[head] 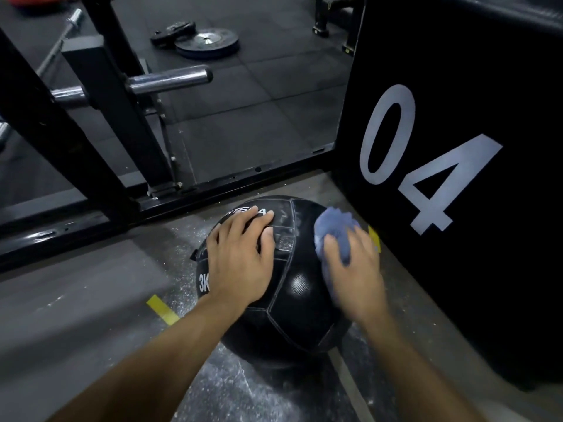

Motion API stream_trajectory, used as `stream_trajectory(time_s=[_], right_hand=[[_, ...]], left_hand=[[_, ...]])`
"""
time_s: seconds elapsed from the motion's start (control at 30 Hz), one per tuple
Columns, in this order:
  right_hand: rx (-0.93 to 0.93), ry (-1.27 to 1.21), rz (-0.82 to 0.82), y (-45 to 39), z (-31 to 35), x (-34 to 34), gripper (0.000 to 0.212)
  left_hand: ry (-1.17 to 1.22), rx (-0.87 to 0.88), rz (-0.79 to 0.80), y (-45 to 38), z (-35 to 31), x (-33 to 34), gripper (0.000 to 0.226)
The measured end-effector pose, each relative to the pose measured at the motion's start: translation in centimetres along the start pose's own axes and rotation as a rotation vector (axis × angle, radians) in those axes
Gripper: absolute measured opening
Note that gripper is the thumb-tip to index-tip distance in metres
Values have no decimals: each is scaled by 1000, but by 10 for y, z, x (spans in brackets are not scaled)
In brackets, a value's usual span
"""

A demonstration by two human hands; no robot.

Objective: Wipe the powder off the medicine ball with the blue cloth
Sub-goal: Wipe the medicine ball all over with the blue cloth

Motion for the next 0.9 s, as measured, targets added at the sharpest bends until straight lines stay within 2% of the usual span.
stream_trajectory(time_s=[0.07,0.13,0.2,0.23,0.33,0.47,0.57,0.63,0.7,0.77,0.83,0.9], right_hand=[[-110,132,-42,58,11,14,64],[-265,269,-52,101,21,33,67],[-424,387,-41,115,25,43,60],[-438,383,-54,108,27,41,57],[-387,302,-86,71,35,23,49],[-272,306,81,1,49,14,52],[18,277,239,-70,37,10,47],[227,129,276,-101,23,6,44],[347,32,310,-107,13,-2,40],[353,41,301,-98,4,-16,36],[316,5,223,-74,-1,-32,36],[184,7,107,-36,-5,-42,37]], left_hand=[[2,3,-6,0,-5,0,46],[4,24,-18,6,-7,-1,45],[-3,57,-30,17,-5,-3,45],[-10,78,-24,24,-4,-4,46],[-30,120,7,43,-5,-6,46],[-76,90,23,48,-13,-8,45],[-101,76,48,55,-22,-12,47],[-122,88,62,63,-29,-12,50],[-148,113,70,73,-37,-10,51],[-166,143,88,82,-48,-4,51],[-180,162,113,87,-63,2,51],[-172,168,123,89,-78,6,51]])
Point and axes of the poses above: each hand's wrist, its own y-axis away from the middle knuckle, its own x-axis out of the palm, z = x × y, the point moved 2 cm from there along -y, towards the middle knuckle, and after that the axes turned 9 degrees about -x, right-handed, at the moved point
